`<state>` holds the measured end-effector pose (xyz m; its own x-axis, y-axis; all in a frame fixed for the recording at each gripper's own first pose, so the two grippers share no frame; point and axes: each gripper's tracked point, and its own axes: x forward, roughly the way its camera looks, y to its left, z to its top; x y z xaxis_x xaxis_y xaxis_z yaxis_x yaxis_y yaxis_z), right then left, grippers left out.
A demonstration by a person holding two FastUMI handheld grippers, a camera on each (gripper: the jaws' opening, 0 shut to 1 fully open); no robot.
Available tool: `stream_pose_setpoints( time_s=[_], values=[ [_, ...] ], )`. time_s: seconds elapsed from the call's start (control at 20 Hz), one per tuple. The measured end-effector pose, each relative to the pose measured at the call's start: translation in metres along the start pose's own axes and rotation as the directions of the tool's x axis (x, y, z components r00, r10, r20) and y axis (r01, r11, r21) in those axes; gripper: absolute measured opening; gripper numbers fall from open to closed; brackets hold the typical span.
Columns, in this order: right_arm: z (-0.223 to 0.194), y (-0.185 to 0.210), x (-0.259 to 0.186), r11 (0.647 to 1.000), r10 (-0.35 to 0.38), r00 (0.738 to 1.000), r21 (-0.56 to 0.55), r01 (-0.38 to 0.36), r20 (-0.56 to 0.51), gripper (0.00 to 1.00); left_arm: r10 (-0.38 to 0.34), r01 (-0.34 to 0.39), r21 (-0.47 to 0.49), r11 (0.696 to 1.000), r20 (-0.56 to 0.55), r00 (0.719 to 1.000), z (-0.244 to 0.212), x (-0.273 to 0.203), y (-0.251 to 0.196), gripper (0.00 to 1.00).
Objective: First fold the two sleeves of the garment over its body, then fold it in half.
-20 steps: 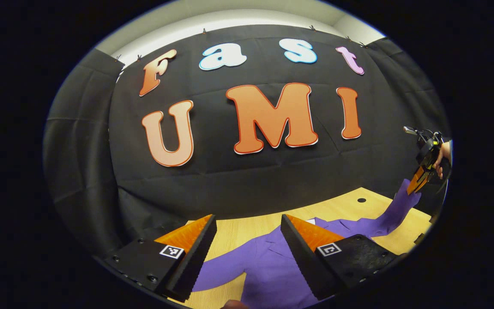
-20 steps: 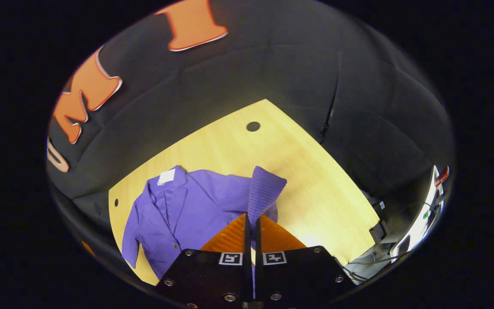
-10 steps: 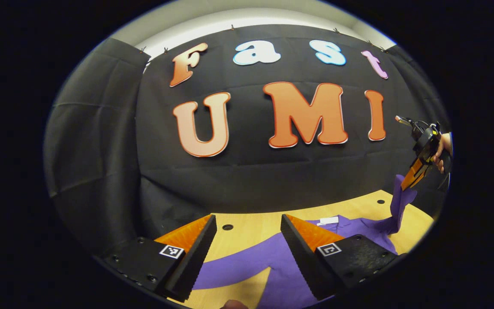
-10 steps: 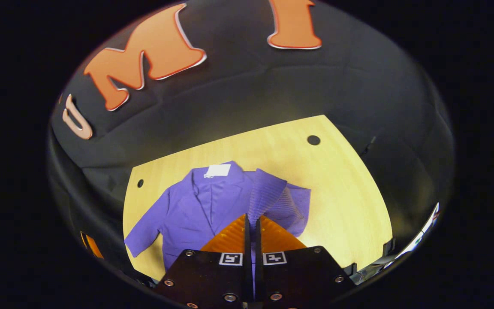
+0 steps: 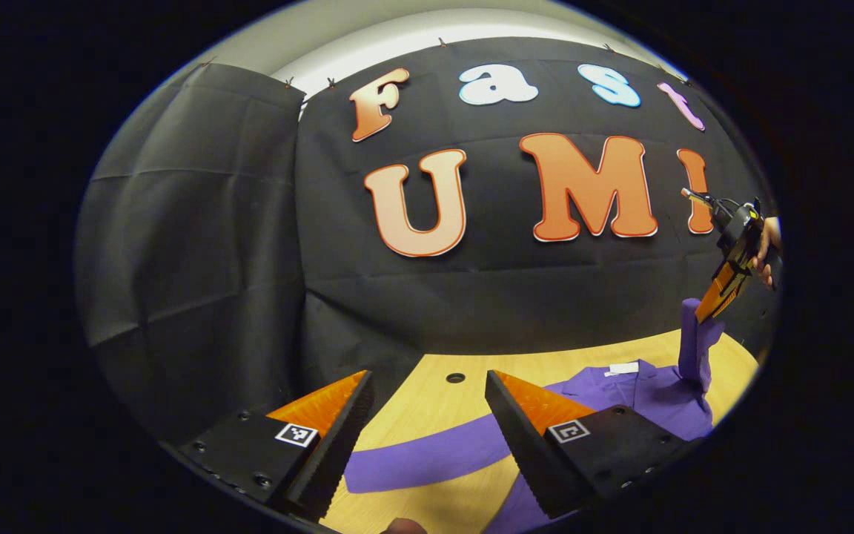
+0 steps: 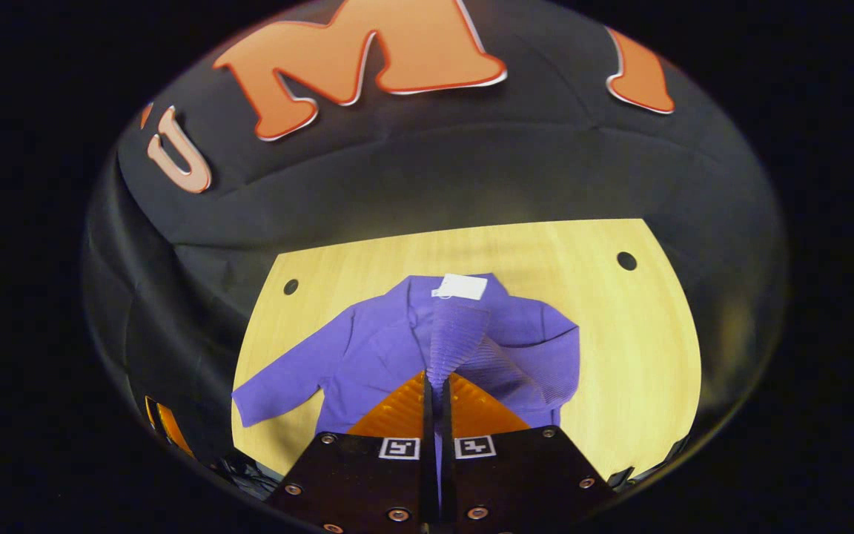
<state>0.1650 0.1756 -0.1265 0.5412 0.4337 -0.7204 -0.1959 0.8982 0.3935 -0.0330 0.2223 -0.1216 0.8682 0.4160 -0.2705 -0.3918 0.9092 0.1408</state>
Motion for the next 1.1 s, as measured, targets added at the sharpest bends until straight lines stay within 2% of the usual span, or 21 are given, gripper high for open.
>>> stream_pose_setpoints(
  time_s=[0.3,0.4,0.45,0.5,0.55,0.6,0.65,0.75,0.8,0.85,0.95,1.05,1.1],
  values=[
    [-0.006,0.065,0.034,0.998,0.064,0.997,-0.025,-0.065,-0.036,0.02,0.049,-0.049,0.01,0.999,-0.029,0.998,-0.016,-0.006,0.024,0.97],
    [-0.01,0.089,0.034,0.992,0.122,0.992,0.006,-0.122,-0.044,0.07,0.051,-0.051,0.01,0.999,-0.039,0.998,-0.019,-0.003,0.025,0.97],
    [-0.011,0.1,0.035,0.989,0.151,0.988,0.011,-0.15,-0.039,0.2,0.05,-0.05,0.012,0.999,-0.046,0.998,-0.021,-0.002,0.026,0.97],
    [-0.01,0.107,0.032,0.985,0.173,0.985,0.013,-0.173,-0.024,0.27,0.046,-0.046,0.013,0.999,-0.051,0.998,-0.023,-0.001,0.025,0.97],
    [-0.007,0.11,0.029,0.983,0.183,0.983,0.008,-0.183,-0.005,0.29,0.04,-0.039,0.014,0.999,-0.054,0.998,-0.024,0.001,0.023,0.97],
    [-0.004,0.11,0.022,0.982,0.191,0.981,0.003,-0.191,0.018,0.46,0.038,-0.037,0.017,0.999,-0.055,0.998,-0.024,0.002,0.023,0.97],
    [0.001,0.108,0.014,0.981,0.195,0.98,-0.004,-0.195,0.047,0.55,0.037,-0.036,0.017,0.999,-0.057,0.998,-0.025,0.006,0.024,0.97],
    [0.016,0.099,-0.003,0.98,0.2,0.972,-0.028,-0.198,0.126,0.67,0.038,-0.038,0.004,0.999,-0.064,0.997,-0.023,0.01,0.027,0.97],
    [0.025,0.091,-0.014,0.982,0.187,0.967,-0.044,-0.182,0.174,0.63,0.038,-0.039,-0.006,0.999,-0.075,0.996,-0.025,0.015,0.029,0.97],
    [0.035,0.081,-0.026,0.984,0.176,0.959,-0.061,-0.166,0.224,0.83,0.043,-0.045,-0.019,0.999,-0.09,0.995,-0.028,0.02,0.033,0.97],
    [0.049,0.068,-0.045,0.988,0.148,0.936,-0.079,-0.13,0.318,0.93,0.037,-0.044,-0.048,0.998,-0.138,0.99,-0.038,0.034,0.04,0.96],
    [0.055,0.054,-0.068,0.991,0.129,0.909,-0.083,-0.105,0.397,0.95,0.026,-0.048,-0.092,0.995,-0.235,0.972,-0.062,0.048,0.048,0.96],
    [0.054,0.047,-0.077,0.991,0.127,0.9,-0.083,-0.101,0.417,0.95,0.001,-0.046,-0.143,0.989,-0.296,0.955,-0.078,0.053,0.048,0.96]
  ],
)
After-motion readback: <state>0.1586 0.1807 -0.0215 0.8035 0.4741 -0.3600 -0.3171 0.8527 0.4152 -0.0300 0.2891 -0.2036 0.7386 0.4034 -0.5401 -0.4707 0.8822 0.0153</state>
